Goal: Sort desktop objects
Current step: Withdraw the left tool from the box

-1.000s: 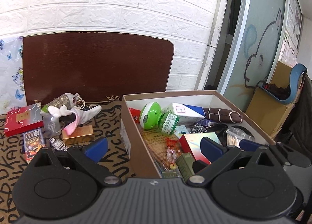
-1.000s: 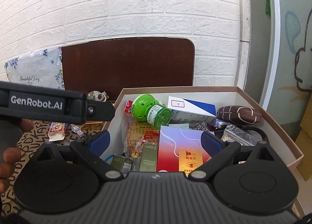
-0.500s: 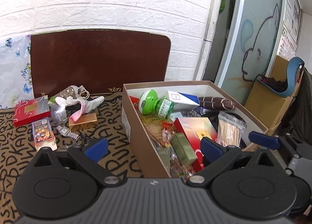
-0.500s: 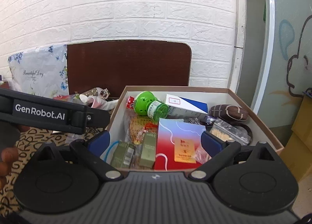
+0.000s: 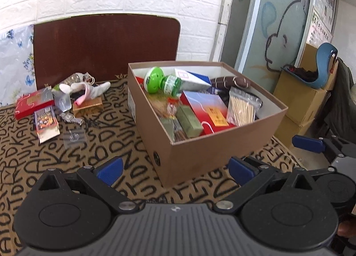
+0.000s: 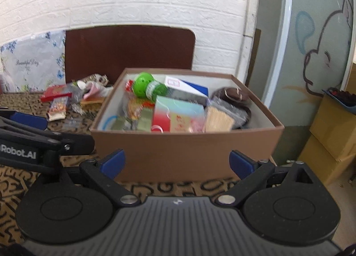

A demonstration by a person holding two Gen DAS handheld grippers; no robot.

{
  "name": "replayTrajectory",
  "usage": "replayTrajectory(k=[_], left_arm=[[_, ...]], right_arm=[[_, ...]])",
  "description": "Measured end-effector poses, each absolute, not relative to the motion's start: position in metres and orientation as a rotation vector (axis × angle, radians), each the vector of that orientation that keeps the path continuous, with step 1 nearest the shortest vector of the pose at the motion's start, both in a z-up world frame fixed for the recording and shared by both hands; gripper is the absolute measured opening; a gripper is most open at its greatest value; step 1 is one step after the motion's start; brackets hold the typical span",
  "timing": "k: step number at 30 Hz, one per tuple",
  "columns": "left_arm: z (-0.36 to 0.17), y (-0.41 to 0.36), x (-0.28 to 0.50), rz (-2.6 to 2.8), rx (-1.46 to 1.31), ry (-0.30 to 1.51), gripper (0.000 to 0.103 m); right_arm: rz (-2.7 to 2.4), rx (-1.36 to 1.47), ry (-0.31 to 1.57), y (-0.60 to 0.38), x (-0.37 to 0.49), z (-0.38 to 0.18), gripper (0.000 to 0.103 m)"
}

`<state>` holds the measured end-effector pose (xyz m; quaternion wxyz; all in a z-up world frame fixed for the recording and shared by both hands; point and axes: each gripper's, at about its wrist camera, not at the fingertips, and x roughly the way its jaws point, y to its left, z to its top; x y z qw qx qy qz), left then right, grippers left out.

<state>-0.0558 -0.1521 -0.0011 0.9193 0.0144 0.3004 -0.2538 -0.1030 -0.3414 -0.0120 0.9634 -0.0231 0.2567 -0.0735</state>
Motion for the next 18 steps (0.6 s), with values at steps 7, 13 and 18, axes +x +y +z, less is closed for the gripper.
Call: replayTrajectory(k=[7, 13, 18], left_arm=[[0.0015, -0.1539, -0.0594, -0.518, 0.035, 0.605, 0.103], [0.0013, -0.1509, -0.0594, -0.519, 0.018, 0.6, 0.103], [0.0013, -0.1515, -0.0602, -0.527, 0.023, 0.595, 0.103]], right_arm=[[-0.16, -0.03, 0.531, -0.3467, -0.1035, -0.0136, 0.097], [-0.153, -0.023, 0.541, -0.3447, -0.0992, -0.0166, 0.098], [-0.149, -0.024, 0.551, -0.3428, -0.0966, -0.0186, 0.098]])
